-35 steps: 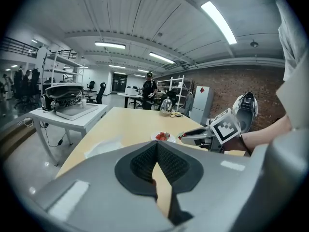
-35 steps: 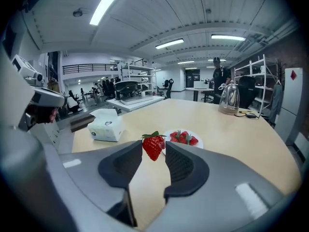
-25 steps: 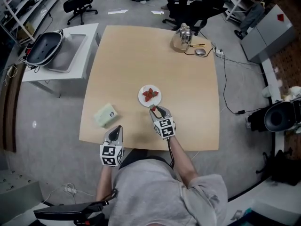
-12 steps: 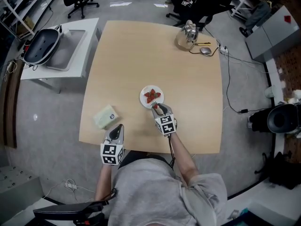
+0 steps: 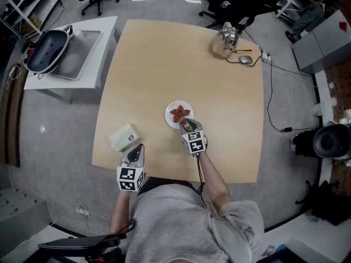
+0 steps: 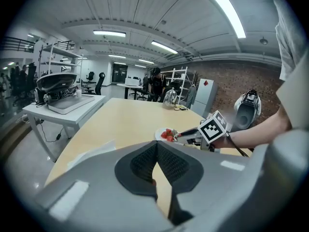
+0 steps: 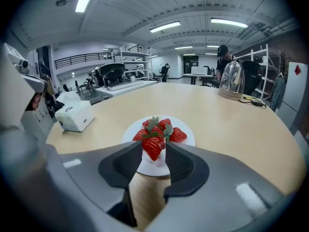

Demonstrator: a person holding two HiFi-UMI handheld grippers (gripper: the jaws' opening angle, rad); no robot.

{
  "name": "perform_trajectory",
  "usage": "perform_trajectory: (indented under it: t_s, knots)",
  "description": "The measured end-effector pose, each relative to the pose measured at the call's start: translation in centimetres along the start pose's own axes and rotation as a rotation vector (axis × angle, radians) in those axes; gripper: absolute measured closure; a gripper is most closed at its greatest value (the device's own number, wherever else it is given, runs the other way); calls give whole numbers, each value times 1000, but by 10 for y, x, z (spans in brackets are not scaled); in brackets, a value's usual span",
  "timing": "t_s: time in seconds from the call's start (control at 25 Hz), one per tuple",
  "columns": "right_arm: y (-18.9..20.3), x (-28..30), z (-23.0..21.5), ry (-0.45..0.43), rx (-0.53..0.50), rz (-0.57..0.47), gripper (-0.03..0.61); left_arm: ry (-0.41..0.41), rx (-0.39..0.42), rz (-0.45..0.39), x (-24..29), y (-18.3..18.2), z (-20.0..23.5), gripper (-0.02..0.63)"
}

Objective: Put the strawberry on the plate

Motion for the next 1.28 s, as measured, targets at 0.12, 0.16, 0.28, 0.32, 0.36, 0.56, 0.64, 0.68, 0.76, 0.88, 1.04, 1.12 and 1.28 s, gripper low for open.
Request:
perform_trajectory:
  t_s: [0.12,0.16,0.28,0.32,0.36,0.56,0.64,0.68,0.76,0.88,1.04,1.12,1.28]
  knots:
    - [2,5,-2,-2,2,15,422,2,1,6,6,-2,2,594]
    - [3,6,-3,-4,2,21,422,3,2,7,8,-3,2,594]
    - [5,7,-5,-9,6,37,422,6,4,11,14,-6,3,594]
    - [6,8,-5,-11,9,40,422,6,5,13,16,-6,3,594]
    - [7,8,-5,-12,12,41,422,7,5,15,18,-7,3,594]
    - [8,8,-6,-19,26,38,422,15,5,24,27,-7,2,594]
    - [10,9,-7,-23,26,41,422,16,4,23,30,-7,3,594]
    - [11,9,-7,-24,26,43,422,16,3,23,31,-7,2,594]
    - [11,8,-8,-29,31,45,420,16,0,23,34,-8,2,594]
    - [10,8,-8,-39,31,44,419,14,-2,26,37,-9,2,594]
    - [11,10,-9,-51,15,58,420,20,2,28,42,-9,1,594]
    - [12,10,-10,-55,11,59,420,22,5,26,43,-10,0,594]
    - [11,10,-10,-57,25,50,409,29,12,27,42,-11,0,594]
Point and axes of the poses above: the fingertips, and each gripper's own axes: x forward along the fingers, z to its left, y out of its underside, the point moved 9 cm from there along -x, backward along the fingers, and after that the axes turned 13 degrees about -z, right-handed, at the moved point
